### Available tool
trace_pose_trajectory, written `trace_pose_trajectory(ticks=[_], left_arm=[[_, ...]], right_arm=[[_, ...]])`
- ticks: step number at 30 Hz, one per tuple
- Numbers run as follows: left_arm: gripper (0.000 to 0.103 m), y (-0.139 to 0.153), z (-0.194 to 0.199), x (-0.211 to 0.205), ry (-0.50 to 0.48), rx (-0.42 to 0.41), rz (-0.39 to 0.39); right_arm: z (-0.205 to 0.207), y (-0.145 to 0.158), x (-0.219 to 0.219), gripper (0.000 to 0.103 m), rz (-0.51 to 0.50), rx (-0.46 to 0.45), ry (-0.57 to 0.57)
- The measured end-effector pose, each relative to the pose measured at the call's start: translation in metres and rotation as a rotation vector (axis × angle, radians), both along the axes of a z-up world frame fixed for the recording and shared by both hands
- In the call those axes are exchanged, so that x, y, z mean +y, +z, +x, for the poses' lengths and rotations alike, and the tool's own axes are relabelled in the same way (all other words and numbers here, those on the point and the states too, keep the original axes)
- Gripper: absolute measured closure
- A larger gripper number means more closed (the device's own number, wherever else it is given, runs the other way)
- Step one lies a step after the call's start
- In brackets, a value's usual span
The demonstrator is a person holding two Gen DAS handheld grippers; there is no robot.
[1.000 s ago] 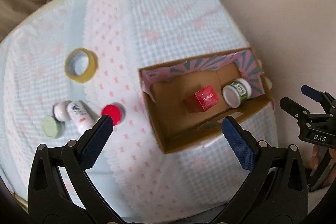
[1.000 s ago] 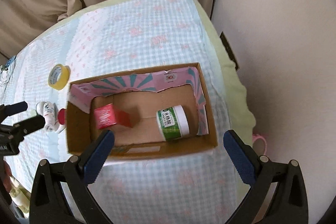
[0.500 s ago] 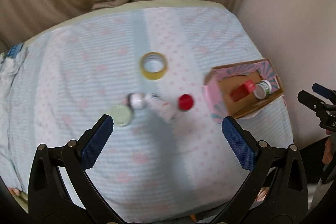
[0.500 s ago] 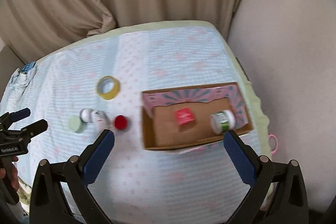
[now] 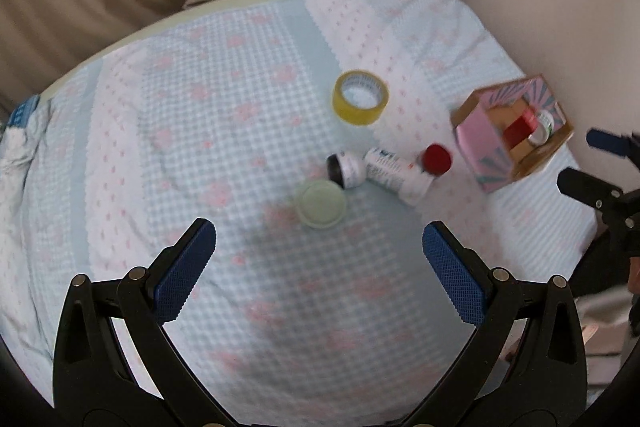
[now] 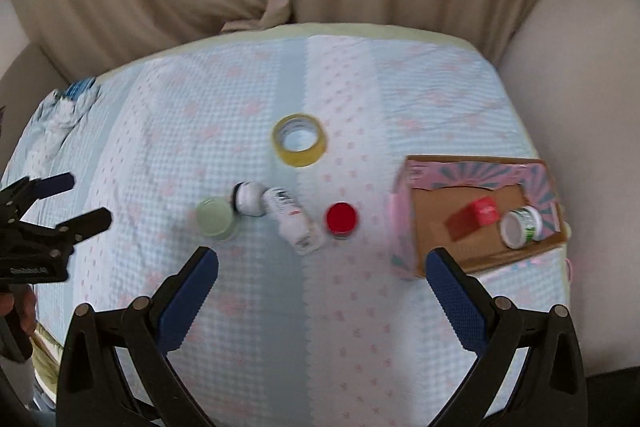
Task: Organize rigid objects
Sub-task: 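Grasp pale green lid jar with left tool while right tool grasps white bottle, then carry green lid jar with left tool while right tool carries white bottle to box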
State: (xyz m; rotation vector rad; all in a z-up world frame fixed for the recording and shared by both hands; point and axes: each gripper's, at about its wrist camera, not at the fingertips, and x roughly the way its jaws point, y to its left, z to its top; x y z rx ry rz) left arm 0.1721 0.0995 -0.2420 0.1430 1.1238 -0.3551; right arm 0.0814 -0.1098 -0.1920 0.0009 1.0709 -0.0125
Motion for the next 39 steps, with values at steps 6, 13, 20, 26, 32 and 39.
trace_pose_trajectory(ticks=[6, 13, 20, 26, 32, 39], left_arm=[[0.0, -0.07, 0.016, -0.001, -0.039, 0.052, -0.002], [0.0, -0.156, 0.036, -0.016, -0.065, 0.081, 0.008], [0.0, -0.216, 0.061, -0.037, -0.102, 0.092, 0.013], [0.012, -0.237, 0.074, -0.051, -0.139, 0.107, -0.001], [0.033, -0.238, 0.079, -0.056, -0.144, 0.081, 0.009], [0.033, -0.236, 0.079, -0.054, -0.154, 0.083, 0.005]], right_arm=[[0.033, -0.049, 0.026, 0.0, -0.027, 0.029, 0.089], [0.073, -0.123, 0.028, 0.001, -0.056, 0.093, 0.201], [0.114, -0.2, 0.035, 0.012, -0.086, 0.191, 0.285], [0.142, -0.235, 0.048, 0.014, -0.086, 0.238, 0.35], [0.158, -0.255, 0.051, 0.05, -0.05, 0.304, 0.381], [0.158, -0.257, 0.052, 0.053, -0.073, 0.305, 0.39]])
